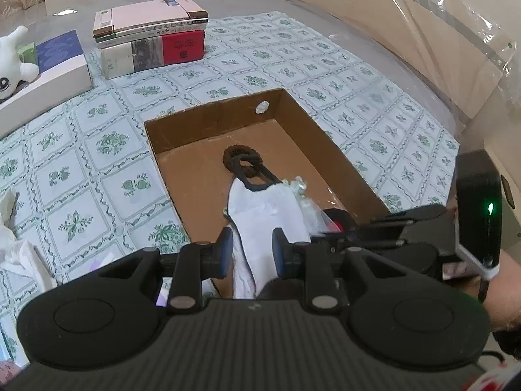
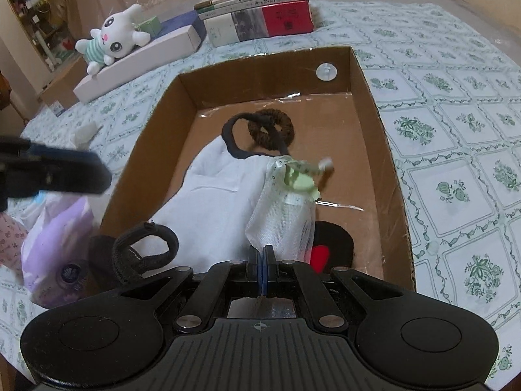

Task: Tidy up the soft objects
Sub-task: 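Lower both bags into the cardboard box and open both grippers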

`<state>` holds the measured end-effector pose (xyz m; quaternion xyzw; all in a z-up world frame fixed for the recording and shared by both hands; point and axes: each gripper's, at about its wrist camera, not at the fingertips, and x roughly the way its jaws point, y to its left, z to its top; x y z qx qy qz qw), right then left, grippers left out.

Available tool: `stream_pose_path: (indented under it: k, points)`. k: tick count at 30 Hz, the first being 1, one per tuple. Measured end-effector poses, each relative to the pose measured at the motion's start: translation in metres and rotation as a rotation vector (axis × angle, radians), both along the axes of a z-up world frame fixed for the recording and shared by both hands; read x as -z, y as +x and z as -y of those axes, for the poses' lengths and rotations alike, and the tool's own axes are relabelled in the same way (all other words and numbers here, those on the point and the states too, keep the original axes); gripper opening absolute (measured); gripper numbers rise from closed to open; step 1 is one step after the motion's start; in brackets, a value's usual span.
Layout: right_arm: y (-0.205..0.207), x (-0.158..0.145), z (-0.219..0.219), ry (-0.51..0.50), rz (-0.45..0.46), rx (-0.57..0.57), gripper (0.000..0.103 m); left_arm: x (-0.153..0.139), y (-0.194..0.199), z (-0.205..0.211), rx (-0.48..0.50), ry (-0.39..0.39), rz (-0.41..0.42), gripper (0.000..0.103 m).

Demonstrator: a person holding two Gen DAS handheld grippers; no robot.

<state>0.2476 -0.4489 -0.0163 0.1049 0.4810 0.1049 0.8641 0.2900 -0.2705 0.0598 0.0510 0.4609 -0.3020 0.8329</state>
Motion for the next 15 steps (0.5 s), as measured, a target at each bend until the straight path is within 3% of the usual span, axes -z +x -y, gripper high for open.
stream_pose_path:
  k: [4, 5, 6, 8, 15]
  points:
    - [-0.009, -0.019, 0.002, -0.006, 0.045, 0.009, 0.005, -0.005, -0.010, -0.008, -0.023, -0.028, 0.007, 0.025]
    - [-0.013, -0.025, 0.004, -0.001, 0.062, 0.017, 0.015, -0.006, -0.013, -0.011, -0.028, -0.038, 0.007, 0.026]
    - [-0.016, -0.030, 0.004, 0.003, 0.074, 0.026, 0.037, -0.008, -0.016, -0.013, -0.031, -0.047, 0.008, 0.027]
    - [-0.025, -0.043, 0.004, 0.000, 0.108, 0.048, 0.063, -0.011, -0.025, -0.021, -0.044, -0.068, 0.009, 0.031]
    - [-0.065, -0.085, -0.005, -0.018, 0.202, 0.077, 0.063, -0.023, -0.064, -0.051, -0.106, -0.132, 0.041, 0.039]
